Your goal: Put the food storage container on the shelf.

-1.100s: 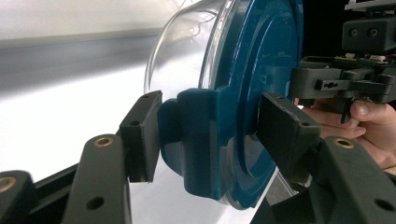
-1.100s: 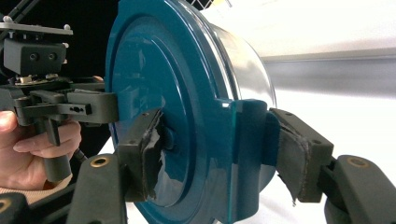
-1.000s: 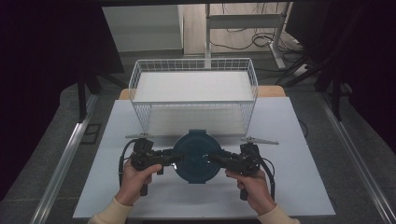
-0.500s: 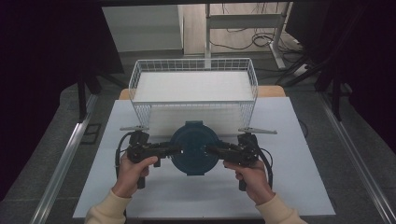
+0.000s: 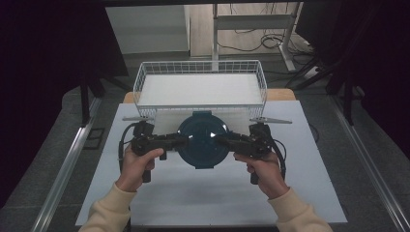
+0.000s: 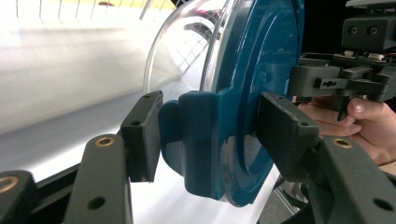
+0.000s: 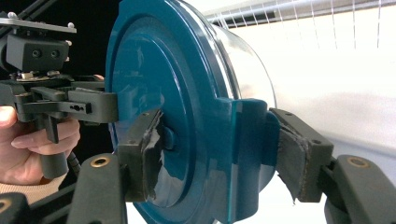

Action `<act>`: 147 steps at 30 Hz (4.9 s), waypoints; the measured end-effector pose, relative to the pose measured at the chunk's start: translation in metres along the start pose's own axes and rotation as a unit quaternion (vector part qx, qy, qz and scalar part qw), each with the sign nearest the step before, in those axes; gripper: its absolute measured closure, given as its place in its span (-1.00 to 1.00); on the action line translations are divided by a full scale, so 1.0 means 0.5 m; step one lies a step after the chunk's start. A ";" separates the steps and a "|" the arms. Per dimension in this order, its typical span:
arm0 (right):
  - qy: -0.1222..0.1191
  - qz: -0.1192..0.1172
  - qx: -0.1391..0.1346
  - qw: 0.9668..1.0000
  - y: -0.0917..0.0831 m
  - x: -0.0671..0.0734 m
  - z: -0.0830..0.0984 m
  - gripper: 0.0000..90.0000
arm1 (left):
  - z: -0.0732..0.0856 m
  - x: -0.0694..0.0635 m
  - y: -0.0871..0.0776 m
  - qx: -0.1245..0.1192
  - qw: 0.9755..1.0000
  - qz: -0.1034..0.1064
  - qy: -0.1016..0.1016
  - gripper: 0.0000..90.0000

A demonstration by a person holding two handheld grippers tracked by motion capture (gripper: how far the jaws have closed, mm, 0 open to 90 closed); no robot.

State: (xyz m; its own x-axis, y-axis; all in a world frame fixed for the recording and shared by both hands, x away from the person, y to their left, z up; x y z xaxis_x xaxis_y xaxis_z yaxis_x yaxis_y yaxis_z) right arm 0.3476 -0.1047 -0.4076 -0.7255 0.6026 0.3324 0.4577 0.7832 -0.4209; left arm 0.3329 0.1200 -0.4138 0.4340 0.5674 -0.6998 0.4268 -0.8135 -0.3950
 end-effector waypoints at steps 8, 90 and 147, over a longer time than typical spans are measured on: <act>-0.011 0.004 -0.007 1.000 -0.005 0.001 -0.046 -0.17 | -0.036 -0.015 -0.008 -0.009 1.000 0.002 0.007 -0.05; 0.013 0.005 0.006 1.000 0.090 -0.168 -0.307 -0.18 | -0.347 0.042 0.064 -0.001 1.000 0.003 -0.023 -0.07; -0.100 0.070 -0.031 0.992 -0.041 -0.098 -0.228 -0.57 | -0.202 0.011 -0.052 -0.073 0.995 -0.041 0.045 -0.53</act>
State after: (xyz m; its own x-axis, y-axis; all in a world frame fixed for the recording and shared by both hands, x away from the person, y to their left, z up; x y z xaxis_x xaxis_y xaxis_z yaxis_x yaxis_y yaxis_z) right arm 0.4321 -0.1328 -0.3190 -0.7371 0.6689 0.0965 0.5879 0.7051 -0.3964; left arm 0.4044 0.1571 -0.3473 0.4600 0.6455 -0.6097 0.5714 -0.7408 -0.3531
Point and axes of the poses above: each handheld gripper's, and its own axes: y roughly forward along the jaws, z roughly out of its underside, x roughly to its left, the point moved 6 cm from there along y, roughly forward along the jaws, and after that the axes turned 11 degrees about -y, right-handed, at the moved point
